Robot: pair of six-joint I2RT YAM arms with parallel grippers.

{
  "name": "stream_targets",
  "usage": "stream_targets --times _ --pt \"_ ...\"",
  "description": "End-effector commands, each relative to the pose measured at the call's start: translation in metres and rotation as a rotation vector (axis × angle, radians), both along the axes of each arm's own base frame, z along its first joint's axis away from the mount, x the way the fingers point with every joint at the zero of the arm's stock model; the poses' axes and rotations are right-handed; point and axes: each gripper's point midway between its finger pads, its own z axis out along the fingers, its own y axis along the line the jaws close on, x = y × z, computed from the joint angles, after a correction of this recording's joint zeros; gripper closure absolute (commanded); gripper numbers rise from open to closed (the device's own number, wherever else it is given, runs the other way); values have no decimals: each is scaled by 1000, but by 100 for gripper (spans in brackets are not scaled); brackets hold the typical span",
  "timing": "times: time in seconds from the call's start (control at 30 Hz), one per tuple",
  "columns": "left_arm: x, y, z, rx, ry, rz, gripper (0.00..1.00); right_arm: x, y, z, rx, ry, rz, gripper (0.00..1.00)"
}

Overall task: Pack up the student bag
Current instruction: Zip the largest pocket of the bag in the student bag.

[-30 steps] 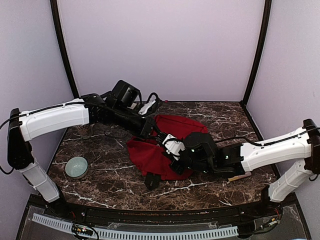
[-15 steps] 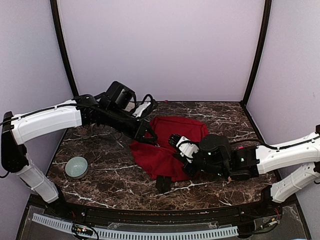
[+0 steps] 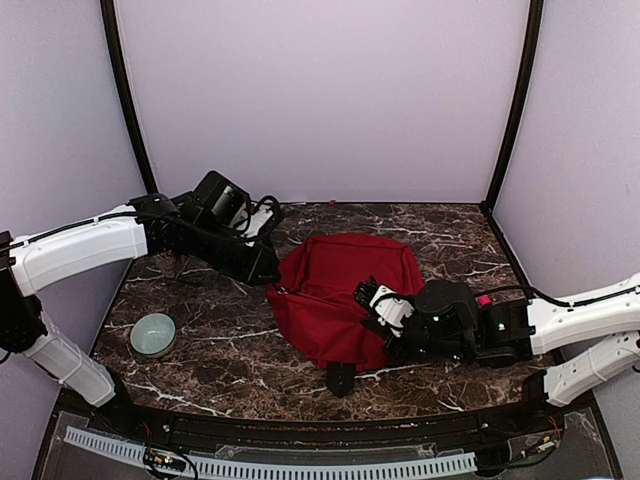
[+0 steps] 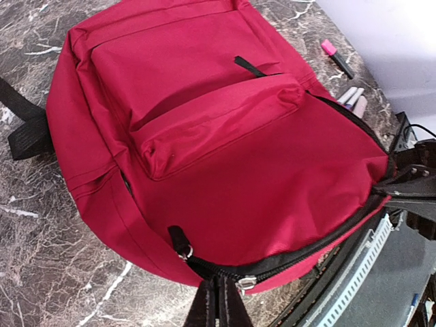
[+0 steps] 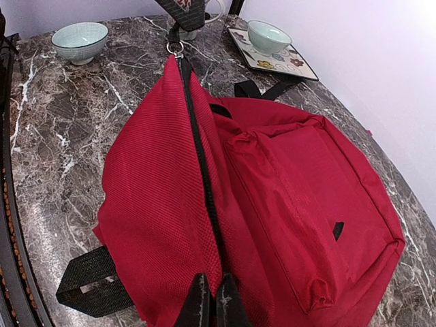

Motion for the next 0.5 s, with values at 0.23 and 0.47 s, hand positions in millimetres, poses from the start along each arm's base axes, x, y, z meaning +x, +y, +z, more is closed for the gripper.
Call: stream_targets --times 0.23,0.47 --pt "-36 -10 45 -4 -97 -119 100 0 -24 -29 -5 32 -51 100" --pt "-50 -41 45 -12 -89 -207 100 -7 -28 -35 -2 96 -47 100"
